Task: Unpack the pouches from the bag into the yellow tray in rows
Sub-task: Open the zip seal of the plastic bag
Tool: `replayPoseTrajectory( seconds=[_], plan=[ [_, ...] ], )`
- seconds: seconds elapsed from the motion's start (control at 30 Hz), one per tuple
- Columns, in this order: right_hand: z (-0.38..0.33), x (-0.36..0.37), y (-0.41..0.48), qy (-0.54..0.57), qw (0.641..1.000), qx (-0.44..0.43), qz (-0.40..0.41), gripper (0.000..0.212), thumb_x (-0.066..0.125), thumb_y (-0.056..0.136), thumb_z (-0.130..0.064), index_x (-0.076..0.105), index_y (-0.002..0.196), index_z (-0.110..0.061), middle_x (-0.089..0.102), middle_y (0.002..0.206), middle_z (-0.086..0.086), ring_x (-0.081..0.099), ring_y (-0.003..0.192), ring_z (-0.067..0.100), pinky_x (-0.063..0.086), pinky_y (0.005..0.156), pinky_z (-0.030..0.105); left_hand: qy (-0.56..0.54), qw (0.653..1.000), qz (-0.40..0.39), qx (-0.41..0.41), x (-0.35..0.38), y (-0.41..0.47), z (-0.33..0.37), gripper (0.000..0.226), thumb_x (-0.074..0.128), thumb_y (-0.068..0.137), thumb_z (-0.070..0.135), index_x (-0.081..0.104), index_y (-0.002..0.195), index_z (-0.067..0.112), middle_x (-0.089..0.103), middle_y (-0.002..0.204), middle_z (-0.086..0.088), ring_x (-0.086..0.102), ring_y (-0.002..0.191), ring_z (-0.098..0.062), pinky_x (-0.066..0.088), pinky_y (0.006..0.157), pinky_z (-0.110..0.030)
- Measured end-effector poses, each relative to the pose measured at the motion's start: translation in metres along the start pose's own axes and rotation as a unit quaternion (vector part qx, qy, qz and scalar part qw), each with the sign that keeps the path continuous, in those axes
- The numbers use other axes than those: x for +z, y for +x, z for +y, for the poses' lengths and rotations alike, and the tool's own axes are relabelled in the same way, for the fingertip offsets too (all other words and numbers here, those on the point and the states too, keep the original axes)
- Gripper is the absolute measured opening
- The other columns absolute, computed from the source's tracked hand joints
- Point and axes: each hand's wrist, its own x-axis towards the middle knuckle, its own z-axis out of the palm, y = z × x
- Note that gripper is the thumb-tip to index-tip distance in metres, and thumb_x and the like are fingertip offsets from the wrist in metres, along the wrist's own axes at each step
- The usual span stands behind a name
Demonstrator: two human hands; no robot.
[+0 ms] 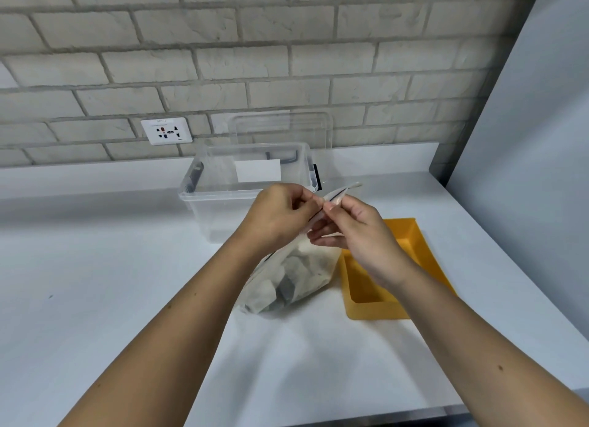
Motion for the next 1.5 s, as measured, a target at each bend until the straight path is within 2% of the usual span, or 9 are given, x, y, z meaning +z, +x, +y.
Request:
replayPoseTrajectory(
  seconds=[0.13,0.3,0.4,0.63,0.77,0.9,1.07,1.43,1.5],
  plan=[
    [0.001,0.0,0.001,0.01,1.0,-0.008,0.009,0.021,0.044,0.103,-0.01,0.056,0.088,0.001,0.069,0.07,0.01,0.07,0.071,0.025,0.061,0.076,0.039,0.028,0.999,0.021,0.041,0.004,-0.009,0.004,0.011,0.069,0.091,0.031,0.073,0.09,0.021,0.073,0.08,0.009,0.067,0.073,-0.004,0.05,0.067,-0.016],
    [0.008,0.004,0.0,0.032,0.999,-0.023,-0.019,0.022,0.041,0.103,-0.007,0.055,0.096,0.008,0.067,0.093,0.024,0.069,0.085,0.027,0.059,0.075,0.032,-0.094,0.994,0.036,-0.038,-0.001,-0.002,-0.008,0.014,0.07,0.091,0.016,0.072,0.077,0.019,0.074,0.076,-0.007,0.071,0.073,-0.028,0.058,0.084,-0.045],
    [0.011,0.008,-0.001,0.035,0.998,-0.025,-0.037,0.021,0.04,0.104,-0.008,0.059,0.102,0.002,0.069,0.098,0.017,0.069,0.09,0.024,0.056,0.072,0.025,-0.149,0.986,0.031,-0.063,-0.005,0.001,-0.011,0.015,0.066,0.094,0.009,0.07,0.079,0.01,0.07,0.07,-0.009,0.066,0.067,-0.027,0.059,0.083,-0.047],
    [0.004,0.004,0.003,-0.027,0.999,0.03,-0.022,0.019,0.054,0.097,-0.013,0.059,0.097,0.005,0.071,0.086,0.02,0.071,0.078,0.027,0.059,0.077,0.044,-0.17,0.984,0.0,-0.056,-0.017,0.0,-0.002,0.007,0.07,0.09,0.009,0.073,0.092,0.004,0.073,0.077,-0.005,0.065,0.075,-0.019,0.057,0.073,-0.029],
    [0.003,0.006,0.004,-0.059,0.998,0.017,0.015,0.011,0.056,0.094,-0.007,0.061,0.086,-0.001,0.071,0.082,0.019,0.07,0.068,0.024,0.058,0.077,0.049,-0.084,0.996,-0.02,-0.033,-0.025,-0.007,-0.007,0.013,0.075,0.085,0.009,0.074,0.094,0.019,0.073,0.084,0.0,0.064,0.073,-0.009,0.056,0.075,-0.032],
    [0.006,0.002,0.006,-0.041,0.998,0.023,0.051,0.016,0.058,0.094,-0.012,0.058,0.082,-0.001,0.07,0.077,0.019,0.071,0.071,0.028,0.058,0.076,0.048,0.075,0.996,-0.004,-0.045,-0.042,-0.018,-0.015,0.01,0.082,0.079,0.03,0.076,0.084,0.024,0.073,0.074,0.007,0.064,0.058,-0.006,0.055,0.064,-0.027],
    [0.012,0.013,0.0,-0.027,0.999,0.03,0.014,0.009,0.067,0.09,-0.013,0.066,0.088,-0.005,0.071,0.081,0.014,0.07,0.071,0.022,0.059,0.072,0.04,-0.021,0.994,-0.023,-0.109,-0.044,-0.021,-0.013,0.015,0.077,0.085,0.025,0.077,0.084,0.009,0.076,0.075,-0.004,0.065,0.056,-0.012,0.056,0.056,-0.024],
    [0.03,-0.003,-0.022,-0.007,0.997,0.043,-0.057,0.017,0.066,0.089,-0.007,0.064,0.09,0.009,0.071,0.085,0.019,0.066,0.076,0.019,0.057,0.07,0.028,-0.188,0.97,0.044,-0.145,-0.075,-0.007,-0.022,0.015,0.069,0.092,0.027,0.074,0.089,0.013,0.066,0.067,0.004,0.053,0.052,-0.006,0.053,0.052,-0.017],
    [0.028,-0.002,-0.022,-0.023,0.997,0.042,-0.059,0.011,0.07,0.086,-0.006,0.064,0.09,0.003,0.071,0.086,0.013,0.065,0.075,0.017,0.057,0.07,0.03,-0.19,0.971,0.055,-0.137,-0.08,-0.005,-0.021,0.016,0.068,0.092,0.028,0.074,0.09,0.014,0.064,0.066,0.006,0.05,0.051,-0.005,0.05,0.05,-0.015]
  ],
)
